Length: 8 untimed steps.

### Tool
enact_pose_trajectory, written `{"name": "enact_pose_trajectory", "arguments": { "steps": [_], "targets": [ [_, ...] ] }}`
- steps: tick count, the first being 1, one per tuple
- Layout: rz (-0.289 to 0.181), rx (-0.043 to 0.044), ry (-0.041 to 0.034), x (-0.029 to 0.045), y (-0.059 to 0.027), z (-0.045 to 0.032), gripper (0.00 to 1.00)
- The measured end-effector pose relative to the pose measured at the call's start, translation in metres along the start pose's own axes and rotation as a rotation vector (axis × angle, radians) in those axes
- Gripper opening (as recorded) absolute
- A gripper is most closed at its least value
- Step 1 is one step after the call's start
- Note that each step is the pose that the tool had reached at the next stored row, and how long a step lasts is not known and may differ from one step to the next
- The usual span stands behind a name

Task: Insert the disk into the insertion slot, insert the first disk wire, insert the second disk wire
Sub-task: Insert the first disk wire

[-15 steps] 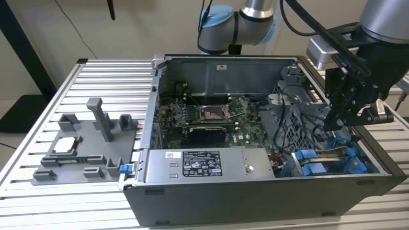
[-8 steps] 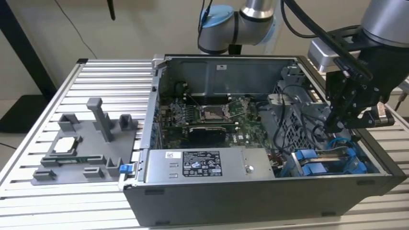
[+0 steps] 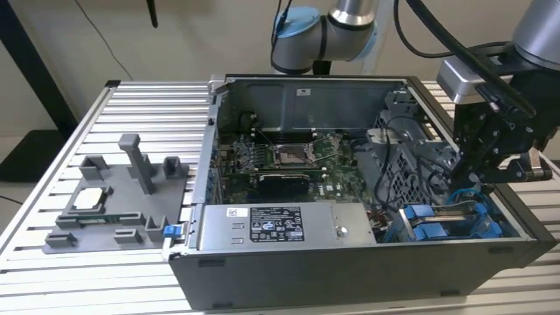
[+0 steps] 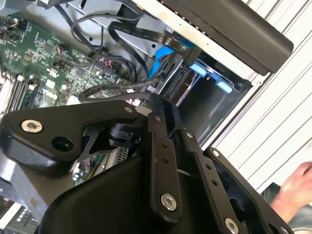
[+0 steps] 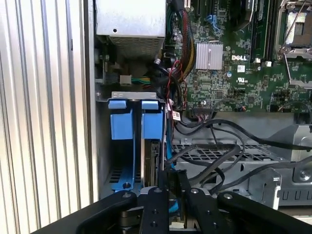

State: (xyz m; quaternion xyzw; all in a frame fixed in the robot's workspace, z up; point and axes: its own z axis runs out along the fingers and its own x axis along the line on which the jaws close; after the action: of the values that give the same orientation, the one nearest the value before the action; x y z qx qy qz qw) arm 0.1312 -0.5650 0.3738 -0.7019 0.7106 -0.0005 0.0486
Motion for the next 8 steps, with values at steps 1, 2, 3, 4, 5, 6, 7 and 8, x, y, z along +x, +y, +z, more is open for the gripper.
{"name": "enact_pose_trajectory", "arguments": {
  "steps": [1, 2, 3, 4, 5, 6, 7, 8],
  "targets": [
    [0.0, -0.0044, 0.0006, 0.0007, -0.0019, 0.0004, 0.0],
    [0.001, -0.0091, 0.001, 0.0014, -0.0038, 0.0008, 0.0],
    [0.001, -0.0136, 0.0013, 0.0021, -0.0057, 0.0013, 0.0],
    [0.001, -0.0169, 0.0017, 0.0028, -0.0072, 0.0018, 0.0],
    [0.001, -0.0187, 0.0018, 0.0036, -0.0083, 0.0023, 0.0],
    [0.001, -0.019, 0.0019, 0.0042, -0.0091, 0.0028, 0.0],
    [0.001, -0.0191, 0.0018, 0.0044, -0.0096, 0.0032, 0.0],
    [0.001, -0.0191, 0.0018, 0.0045, -0.0097, 0.0033, 0.0]
  ]
}}
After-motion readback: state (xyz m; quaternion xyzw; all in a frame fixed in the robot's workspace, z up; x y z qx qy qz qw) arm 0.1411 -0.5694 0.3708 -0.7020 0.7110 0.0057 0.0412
